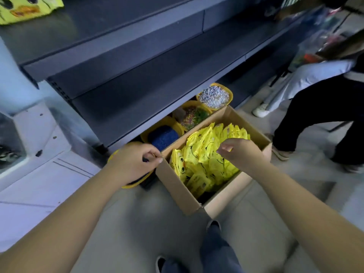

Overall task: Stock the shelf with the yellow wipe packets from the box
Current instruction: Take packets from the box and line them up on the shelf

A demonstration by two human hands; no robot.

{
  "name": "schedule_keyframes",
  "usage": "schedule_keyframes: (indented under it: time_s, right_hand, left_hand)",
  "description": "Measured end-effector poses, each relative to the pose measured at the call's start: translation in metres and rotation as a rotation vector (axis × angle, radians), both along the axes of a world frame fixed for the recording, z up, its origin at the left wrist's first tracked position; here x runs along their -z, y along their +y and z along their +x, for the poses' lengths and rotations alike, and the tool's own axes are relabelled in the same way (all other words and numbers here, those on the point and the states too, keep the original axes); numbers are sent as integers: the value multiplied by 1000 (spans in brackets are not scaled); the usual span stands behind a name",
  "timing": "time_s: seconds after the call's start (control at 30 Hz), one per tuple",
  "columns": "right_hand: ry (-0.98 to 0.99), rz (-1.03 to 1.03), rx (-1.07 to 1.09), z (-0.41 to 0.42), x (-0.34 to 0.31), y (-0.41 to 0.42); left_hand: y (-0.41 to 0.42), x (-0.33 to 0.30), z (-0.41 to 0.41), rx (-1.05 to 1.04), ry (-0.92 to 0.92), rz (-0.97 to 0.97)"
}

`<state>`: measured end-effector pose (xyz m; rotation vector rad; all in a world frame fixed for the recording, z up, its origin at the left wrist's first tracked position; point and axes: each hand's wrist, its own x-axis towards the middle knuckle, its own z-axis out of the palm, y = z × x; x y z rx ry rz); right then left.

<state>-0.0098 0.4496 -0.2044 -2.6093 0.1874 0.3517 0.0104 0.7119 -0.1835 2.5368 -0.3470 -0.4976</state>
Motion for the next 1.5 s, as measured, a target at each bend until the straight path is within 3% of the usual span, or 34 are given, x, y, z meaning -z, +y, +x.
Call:
schedule_keyframes:
  time_s: [0.37,0.67,0.83,1.03,1.23,1.37,1.5]
  right_hand:
    - [282,146,39,36,117,-65]
    - [519,171,98,64,249,-46]
    - [699,69,55,67,326,-25]
    - [759,242,194,65,376,-14]
    - [732,430,443,65,353,-5]
    - [610,423,339,62,297,-6]
    - [355,263,88,47,249,-16]
  left_hand:
    - [-89,114,33,-128,195,30]
    - [-88,228,31,-223,341,9]
    - [-90,275,22,-240,365,-1]
    - [-87,297,21,-311,399,-55]
    - [-85,291,18,-332,449,-80]
    - [-86,276,24,-377,471,-140]
    - [-95,260,36,-678,693,-356]
